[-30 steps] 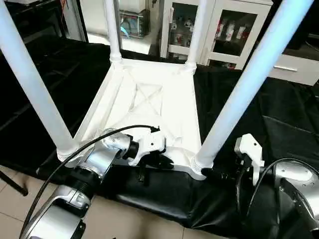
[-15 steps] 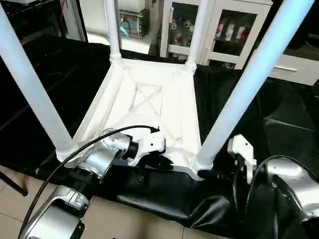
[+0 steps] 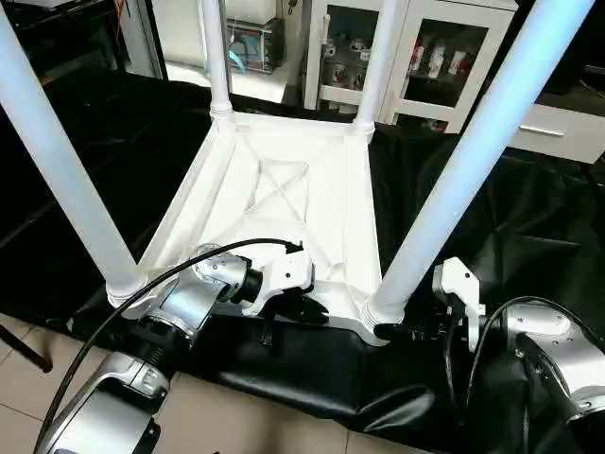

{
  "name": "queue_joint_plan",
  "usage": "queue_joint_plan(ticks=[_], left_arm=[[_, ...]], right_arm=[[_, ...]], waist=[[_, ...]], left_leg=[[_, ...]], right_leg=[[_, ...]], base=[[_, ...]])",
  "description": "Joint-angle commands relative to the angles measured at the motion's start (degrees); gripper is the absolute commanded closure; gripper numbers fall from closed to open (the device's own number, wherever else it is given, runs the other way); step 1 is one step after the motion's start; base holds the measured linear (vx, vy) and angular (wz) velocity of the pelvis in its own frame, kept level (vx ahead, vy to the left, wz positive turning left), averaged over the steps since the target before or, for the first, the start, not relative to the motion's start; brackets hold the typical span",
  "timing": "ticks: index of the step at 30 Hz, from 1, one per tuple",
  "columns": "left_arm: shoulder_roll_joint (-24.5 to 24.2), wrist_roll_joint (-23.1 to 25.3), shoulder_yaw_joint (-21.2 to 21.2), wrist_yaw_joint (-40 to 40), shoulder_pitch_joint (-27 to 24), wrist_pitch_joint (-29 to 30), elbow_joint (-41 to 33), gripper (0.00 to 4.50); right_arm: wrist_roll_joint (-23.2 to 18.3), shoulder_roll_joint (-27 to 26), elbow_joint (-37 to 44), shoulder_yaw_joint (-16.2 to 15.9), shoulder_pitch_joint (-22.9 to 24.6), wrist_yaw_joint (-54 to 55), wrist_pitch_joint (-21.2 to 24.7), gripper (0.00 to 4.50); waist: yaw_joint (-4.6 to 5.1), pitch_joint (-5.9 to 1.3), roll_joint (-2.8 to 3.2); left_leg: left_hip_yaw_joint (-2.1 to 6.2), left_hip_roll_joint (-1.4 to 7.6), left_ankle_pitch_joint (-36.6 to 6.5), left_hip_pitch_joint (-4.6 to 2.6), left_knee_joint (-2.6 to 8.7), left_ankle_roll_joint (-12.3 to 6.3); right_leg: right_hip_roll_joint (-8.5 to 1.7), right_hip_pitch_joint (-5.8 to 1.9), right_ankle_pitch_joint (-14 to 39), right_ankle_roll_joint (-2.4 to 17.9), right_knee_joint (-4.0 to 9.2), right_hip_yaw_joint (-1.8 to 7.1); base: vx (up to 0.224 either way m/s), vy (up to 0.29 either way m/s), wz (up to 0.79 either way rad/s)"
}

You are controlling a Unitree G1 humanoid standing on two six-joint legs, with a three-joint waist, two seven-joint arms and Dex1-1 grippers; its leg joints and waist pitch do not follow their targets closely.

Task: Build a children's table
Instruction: Rotate leg to tighten

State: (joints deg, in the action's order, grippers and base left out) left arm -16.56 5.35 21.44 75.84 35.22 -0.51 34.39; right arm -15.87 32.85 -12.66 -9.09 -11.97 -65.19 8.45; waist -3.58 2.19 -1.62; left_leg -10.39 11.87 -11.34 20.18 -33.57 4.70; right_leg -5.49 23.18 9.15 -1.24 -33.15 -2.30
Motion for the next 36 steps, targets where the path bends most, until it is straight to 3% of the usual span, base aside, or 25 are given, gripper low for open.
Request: queue_joint_plan(ticks=[1, 4, 7, 9, 10, 13, 15, 18, 19, 21, 22, 24, 25, 26, 27, 29, 32, 33, 36], left_arm=[[0.3, 2.0, 5.0, 2.4, -1.9, 0.8, 1.5, 4.5], [1.0, 2.4, 4.7, 0.7, -1.7, 1.3, 2.3, 4.5], [5.5, 3.5, 2.9, -8.1, 0.5, 3.3, 7.0, 4.5], [8.1, 3.6, 1.7, -12.8, 2.0, 3.5, 9.6, 4.5], [9.7, 3.8, 1.0, -16.0, 3.2, 3.4, 11.3, 4.5], [13.8, 4.2, -0.7, -24.5, 6.8, 3.6, 15.5, 4.5], [15.5, 4.9, -1.3, -29.8, 9.0, 3.7, 17.9, 4.5], [17.3, 5.9, -2.4, -36.3, 11.5, 3.4, 21.1, 4.5], [18.3, 6.1, -3.1, -39.4, 12.7, 3.0, 22.7, 4.5], [19.4, 6.3, -3.8, -42.5, 14.1, 2.7, 24.5, 4.5], [20.5, 6.8, -4.4, -46.9, 15.7, 2.2, 27.0, 4.5], [20.6, 7.2, -4.2, -48.2, 16.5, 1.7, 28.3, 4.5], [20.5, 7.3, -4.2, -48.4, 16.7, 1.5, 28.8, 4.5], [20.5, 7.3, -4.2, -48.3, 16.7, 1.4, 28.9, 4.5], [20.1, 7.5, -3.9, -47.4, 16.5, 1.1, 29.0, 4.5], [19.9, 7.6, -3.7, -47.1, 16.4, 1.0, 29.1, 4.5], [18.1, 7.8, -3.8, -45.2, 16.3, -0.6, 30.2, 4.5], [18.0, 7.8, -3.8, -45.0, 16.3, -0.7, 30.4, 4.5], [16.2, 7.8, -2.9, -40.5, 15.2, -0.2, 28.7, 4.5]], right_arm=[[-0.6, 0.1, -0.3, 0.1, -0.3, -1.7, -0.5, 1.76], [-0.6, -0.7, -0.7, 0.5, 0.2, -0.2, 0.0, 1.76], [1.3, -4.4, -3.4, 1.1, 0.7, 7.2, 0.5, 1.76], [2.3, -6.5, -4.6, 1.3, 0.4, 11.3, 1.4, 1.76], [3.0, -8.0, -5.1, 1.4, 0.2, 14.0, 1.7, 1.77], [4.9, -13.4, -6.4, 2.1, -1.2, 23.7, 3.5, 1.78], [6.5, -16.9, -7.7, 3.0, -2.6, 30.8, 4.3, 1.78], [9.1, -20.5, -10.3, 4.1, -4.5, 39.0, 4.8, 1.78], [9.9, -22.6, -12.2, 4.7, -5.7, 43.0, 4.9, 1.78], [10.9, -25.1, -14.7, 5.3, -7.5, 47.7, 5.1, 1.78], [11.4, -29.2, -19.2, 6.9, -10.6, 54.5, 3.9, 1.78], [13.1, -30.5, -22.2, 6.3, -12.5, 56.7, 1.3, 1.78], [13.0, -31.1, -23.2, 6.1, -13.2, 55.9, 0.3, 1.78], [13.1, -31.1, -23.3, 6.1, -13.3, 55.9, 0.1, 1.79], [12.5, -31.4, -23.5, 6.6, -13.8, 55.3, -1.1, 1.79], [12.1, -31.4, -23.4, 6.9, -13.8, 55.0, -1.6, 1.79], [8.1, -30.3, -18.1, 8.6, -12.4, 47.5, -3.0, 1.79], [8.1, -30.2, -18.0, 8.7, -12.3, 47.4, -3.3, 1.23], [7.3, -27.6, -14.3, 8.8, -11.1, 44.8, -3.8, 1.03]], waist=[[0.13, -3.11, -0.82], [0.14, -3.09, -0.81], [0.23, -2.69, -0.93], [0.46, -2.58, -0.95], [0.88, -2.55, -1.25], [1.62, -2.55, -1.54], [2.1, -2.47, -1.55], [2.87, -2.52, -1.29], [3.06, -2.69, -1.01], [3.45, -2.7, -0.46], [3.9, -2.83, -0.58], [4.55, -3.0, -0.29], [4.61, -3.04, -0.64], [4.61, -3.04, -0.64], [4.51, -2.94, -0.91], [4.31, -3.03, -0.78], [3.87, -3.1, -0.99], [3.75, -3.09, -1.03], [3.22, -3.06, -0.76]], left_leg=[[-0.21, 1.24, -12.1, -0.04, 4.05, -4.67], [-0.23, 1.23, -12.4, -0.1, 4.07, -4.6], [-0.33, 1.22, -15.5, -0.42, 4.3, -3.7], [0.01, 1.1, -19.3, -0.53, 4.56, -1.96], [0.47, 1.01, -22.0, -0.35, 4.76, -0.78], [0.74, 0.49, -25.4, -0.91, 4.41, -0.17], [1.02, 0.38, -25.5, -0.46, 4.52, -0.06], [1.58, 0.21, -26.7, -0.36, 4.55, 0.31], [1.8, 0.35, -26.4, -0.24, 4.75, 0.0], [1.88, 0.41, -26.8, -0.19, 4.98, -0.14], [1.86, 0.43, -27.0, -0.16, 4.98, 0.11], [1.99, 0.54, -26.0, 0.37, 5.3, 0.52], [1.66, 0.53, -25.6, 0.26, 5.16, 0.01], [1.66, 0.53, -25.6, 0.26, 5.16, 0.01], [1.07, 0.43, -24.9, 0.0, 4.95, -1.31], [0.97, 0.53, -22.5, 0.39, 5.05, -2.0], [0.68, 0.74, -20.4, 0.24, 4.98, -3.02], [0.59, 0.74, -20.0, 0.23, 4.98, -3.16], [0.43, 0.78, -19.4, 0.29, 5.02, -3.56]], right_leg=[[-2.03, -2.58, 11.2, 14.9, 2.86, 1.37], [-2.04, -2.48, 11.7, 14.9, 2.94, 1.37], [-1.96, -1.97, 15.9, 14.1, 3.63, 1.36], [-2.07, -1.88, 22.9, 11.8, 4.29, 1.14], [-2.12, -1.92, 27.3, 9.4, 4.78, 0.93], [-2.05, -0.96, 34.3, 6.1, 5.89, 0.51], [-2.0, -1.14, 35.6, 5.2, 6.05, 0.27], [-2.13, -1.33, 39.0, 3.0, 7.04, -0.75], [-2.27, -1.7, 37.0, 3.4, 7.02, -0.97], [-2.23, -1.7, 33.8, 4.7, 7.03, -1.31], [-2.27, -1.64, 32.0, 5.6, 6.88, -1.4], [-2.26, -2.13, 27.0, 7.4, 6.36, -1.27], [-2.29, -1.93, 24.8, 8.5, 6.26, -1.06], [-2.29, -1.93, 24.8, 8.5, 6.26, -1.06], [-2.35, -1.65, 23.9, 9.6, 6.27, -0.83], [-2.47, -2.08, 22.9, 9.7, 5.91, -0.7], [-2.48, -2.09, 20.1, 10.6, 5.53, -0.44], [-2.42, -2.11, 19.6, 10.8, 5.48, -0.41], [-2.43, -2.2, 19.7, 10.9, 5.28, -0.36]], base=[[0.0, 0.0, 0.0], [0.0, 0.0, 0.0], [0.0, 0.0, 0.0], [0.0, 0.0, 0.0], [0.0, 0.0, 0.0], [0.0, 0.0, 0.0], [-0.027, -0.001, -0.01], [-0.037, 0.002, -0.06], [0.0, 0.0, 0.0], [0.0, 0.0, 0.0], [0.0, 0.0, 0.0], [0.0, 0.0, 0.0], [0.0, 0.0, 0.0], [0.0, 0.0, 0.0], [0.0, 0.0, 0.0], [0.0, 0.0, 0.0], [0.0, 0.0, 0.0], [0.0, 0.0, 0.0], [0.0, 0.0, 0.0]])
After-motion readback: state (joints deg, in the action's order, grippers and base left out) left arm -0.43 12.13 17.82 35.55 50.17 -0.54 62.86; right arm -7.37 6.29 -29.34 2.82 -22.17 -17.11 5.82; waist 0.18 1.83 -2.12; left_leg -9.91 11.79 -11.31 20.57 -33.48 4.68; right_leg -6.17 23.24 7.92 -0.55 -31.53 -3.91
